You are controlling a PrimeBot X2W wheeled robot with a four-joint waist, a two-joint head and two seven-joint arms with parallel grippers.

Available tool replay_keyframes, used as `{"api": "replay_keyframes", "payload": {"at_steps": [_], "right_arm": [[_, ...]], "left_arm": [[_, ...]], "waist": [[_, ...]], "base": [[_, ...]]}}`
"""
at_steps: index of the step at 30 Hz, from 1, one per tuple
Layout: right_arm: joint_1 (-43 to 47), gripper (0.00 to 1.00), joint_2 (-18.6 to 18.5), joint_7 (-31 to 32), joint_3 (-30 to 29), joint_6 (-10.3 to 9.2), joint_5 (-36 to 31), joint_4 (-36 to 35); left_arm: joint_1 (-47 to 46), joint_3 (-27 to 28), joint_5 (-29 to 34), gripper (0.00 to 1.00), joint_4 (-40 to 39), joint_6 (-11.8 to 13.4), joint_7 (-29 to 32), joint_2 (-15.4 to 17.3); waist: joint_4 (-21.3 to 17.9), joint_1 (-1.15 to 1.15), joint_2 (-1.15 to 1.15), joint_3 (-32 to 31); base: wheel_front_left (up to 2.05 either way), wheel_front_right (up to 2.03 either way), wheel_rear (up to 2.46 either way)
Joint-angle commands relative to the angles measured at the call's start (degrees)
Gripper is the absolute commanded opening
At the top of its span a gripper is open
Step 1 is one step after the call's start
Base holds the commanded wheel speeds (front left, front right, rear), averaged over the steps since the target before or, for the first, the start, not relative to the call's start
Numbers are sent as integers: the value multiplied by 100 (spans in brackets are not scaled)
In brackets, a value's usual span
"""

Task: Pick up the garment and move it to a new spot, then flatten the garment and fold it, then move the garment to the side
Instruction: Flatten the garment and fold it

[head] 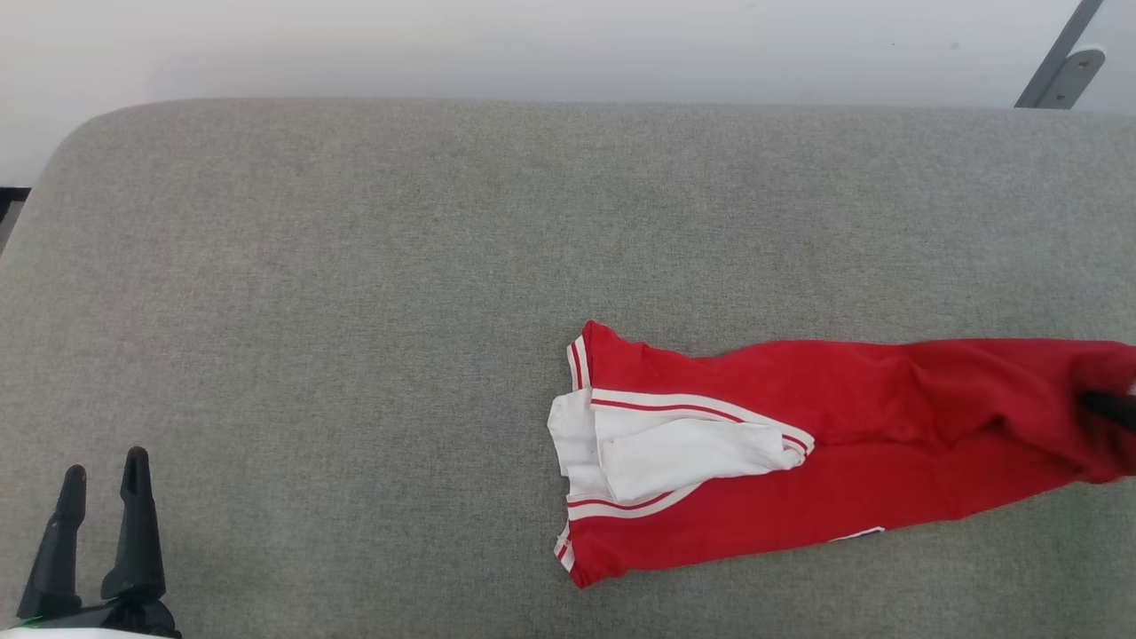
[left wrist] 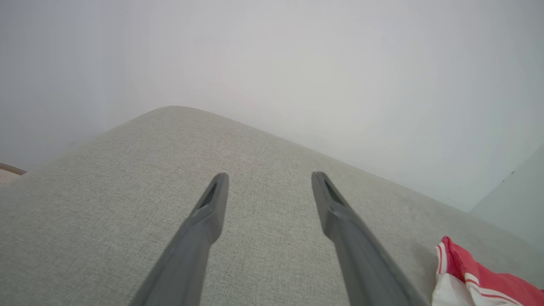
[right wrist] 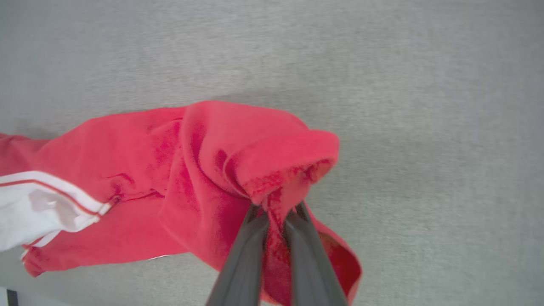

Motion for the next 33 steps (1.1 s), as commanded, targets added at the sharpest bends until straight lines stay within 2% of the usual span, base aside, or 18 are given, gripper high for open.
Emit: {"api": "replay_keyframes", "payload": {"at_steps": [1, 7, 13, 19, 26, 27, 28, 29, 30, 33], "right_arm": [[142, 0, 106, 131, 110, -4, 189, -339], [505, 0, 517, 413, 610, -4, 544, -1572], [519, 0, 883, 358, 1333, -4, 393, -2014], [76, 0, 1337, -63, 2351, -4, 287, -1472], [-399, 0, 1524, -545, 3171, -4, 213, -508], [-431, 4, 1555, -598, 3254, -4, 241, -377], [-492, 33, 1569, -684, 3334, -4, 242, -287], [-563, 83, 1560, -785, 3406, -4, 233, -221], [-588, 100, 1572, -829, 3453, -4, 298, -132], [-664, 100, 1469, -905, 3609, -4, 414, -64]], "left_arm": [[31, -12, -10, 100, -24, -18, -26, 1], [30, -35, -41, 100, -18, -19, -26, -24], [-107, -130, -82, 100, 0, -20, -26, -27], [-318, -339, -154, 100, 80, -20, -26, -35], [-440, -475, -236, 100, 177, -20, -26, -55], [-451, -482, -245, 100, 190, -20, -26, -52], [-458, -482, -262, 100, 199, -20, -26, -65], [-465, -503, -247, 100, 203, -20, -26, -67], [-457, -502, -229, 100, 210, -20, -26, -62], [-417, -505, -258, 100, 220, -20, -26, -67]], "waist": [[6, 0, 0, -12], [48, 0, 0, -11], [164, 0, 0, 33], [409, 0, 0, 125], [642, 0, 0, 144], [666, 0, 0, 138], [683, 0, 0, 133], [703, 0, 0, 129], [714, 0, 0, 120], [735, 0, 0, 79]], "base": [[0, 0, 0], [0, 0, 0], [0, 0, 0], [0, 0, 0], [0, 0, 0], [0, 0, 0], [0, 0, 0], [0, 0, 0], [0, 0, 0], [0, 0, 0]]}}
